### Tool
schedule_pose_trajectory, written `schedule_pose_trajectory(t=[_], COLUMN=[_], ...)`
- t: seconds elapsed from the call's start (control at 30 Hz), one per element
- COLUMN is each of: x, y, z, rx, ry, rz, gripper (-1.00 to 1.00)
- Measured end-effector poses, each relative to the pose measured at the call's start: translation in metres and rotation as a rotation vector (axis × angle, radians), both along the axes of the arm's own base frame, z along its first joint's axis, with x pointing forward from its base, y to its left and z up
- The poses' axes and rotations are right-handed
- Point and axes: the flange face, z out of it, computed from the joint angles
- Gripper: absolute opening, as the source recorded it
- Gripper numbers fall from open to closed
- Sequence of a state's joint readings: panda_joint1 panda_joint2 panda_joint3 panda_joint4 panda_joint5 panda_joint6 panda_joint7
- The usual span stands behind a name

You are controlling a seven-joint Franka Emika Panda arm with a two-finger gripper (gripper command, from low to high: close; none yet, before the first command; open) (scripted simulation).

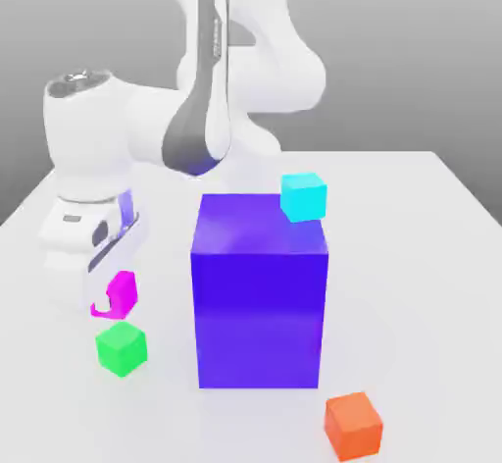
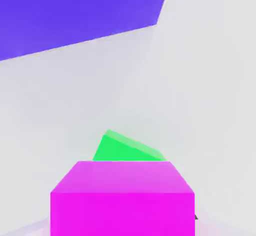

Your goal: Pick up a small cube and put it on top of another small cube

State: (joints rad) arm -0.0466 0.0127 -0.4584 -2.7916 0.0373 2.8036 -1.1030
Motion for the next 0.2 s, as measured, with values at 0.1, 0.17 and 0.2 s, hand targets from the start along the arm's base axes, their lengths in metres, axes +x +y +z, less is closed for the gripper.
schedule_pose_trajectory(t=[0.1,0.17,0.2], x=[-0.003,-0.004,-0.004], y=[-0.001,-0.001,-0.001], z=[-0.023,-0.027,-0.027], rx=[-0.002,-0.003,-0.003], ry=[0.003,0.004,0.004], rz=[-0.005,-0.007,-0.007], gripper=[-1.00,1.00,1.00])
